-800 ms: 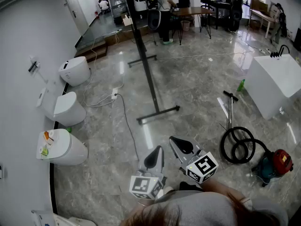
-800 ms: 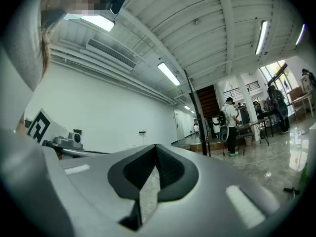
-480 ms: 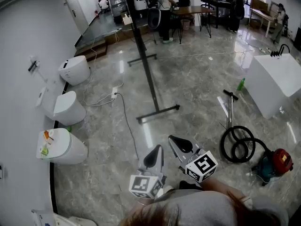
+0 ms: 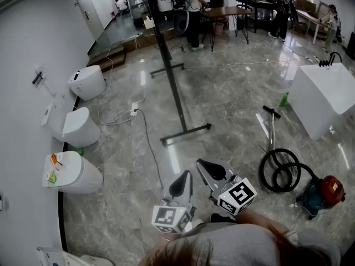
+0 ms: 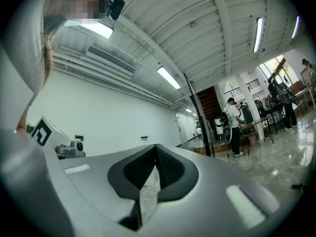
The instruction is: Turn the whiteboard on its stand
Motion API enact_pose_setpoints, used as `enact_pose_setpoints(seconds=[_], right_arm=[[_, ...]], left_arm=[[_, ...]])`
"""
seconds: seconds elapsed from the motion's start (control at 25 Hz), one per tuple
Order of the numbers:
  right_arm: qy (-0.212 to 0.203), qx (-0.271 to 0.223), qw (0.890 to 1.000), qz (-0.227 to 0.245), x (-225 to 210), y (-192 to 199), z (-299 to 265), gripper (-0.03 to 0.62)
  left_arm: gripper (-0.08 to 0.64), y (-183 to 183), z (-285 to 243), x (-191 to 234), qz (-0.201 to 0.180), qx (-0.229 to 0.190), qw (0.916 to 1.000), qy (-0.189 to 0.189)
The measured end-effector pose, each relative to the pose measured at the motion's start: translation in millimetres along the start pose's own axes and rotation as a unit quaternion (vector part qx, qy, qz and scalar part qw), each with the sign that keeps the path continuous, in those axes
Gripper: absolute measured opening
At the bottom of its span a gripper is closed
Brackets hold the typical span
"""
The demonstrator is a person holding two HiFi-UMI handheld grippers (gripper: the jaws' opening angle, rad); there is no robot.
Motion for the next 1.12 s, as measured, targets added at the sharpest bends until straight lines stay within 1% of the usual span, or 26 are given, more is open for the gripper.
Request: enact_pose_setpoints(seconds=[0.2,0.4,0.56,0.72,0.92,1.12], right_arm=[[-0.003,0.005,1.0,-0.014,-15.3,4.7,0.9,0.005],[-0.008,0.01,1.0,-0.008,-31.9,8.9,-2.4,0.005],[-0.021,0.009,1.0,-0.004,-48.4,12.1,-3.3,0.005],[-0.024,0.011,1.0,-0.017,-58.4,17.1,-3.8,0.005],[-0.042,0.005,0.999,-0.015,-68.8,17.3,-20.8,0.005],[-0.045,0.005,0.999,-0.016,-82.6,26.2,-39.3,0.005]], left_arm=[[-0.005,0.1,-12.2,-2.3,0.0,-0.001,1.0,-0.003],[-0.005,2.3,-25.5,-2.6,0.001,-0.008,0.9999,-0.011],[-0.005,6.3,-39.0,-4.1,0.008,-0.013,0.9997,-0.021],[-0.005,9.3,-46.1,-7.9,0.006,-0.014,0.9995,-0.026],[-0.005,5.7,-52.1,6.5,0.012,-0.018,0.9984,-0.051],[-0.005,5.0,-72.1,24.7,0.01,-0.017,0.9985,-0.05]])
Point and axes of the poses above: the fingertips, and each gripper's own axes: z backward along the fingers, x to its left, y out of its underside, the point moved 10 cm from there along z, backward along the fingers, and after that the axes turned 10 degrees about z, right-handed, at the moved point
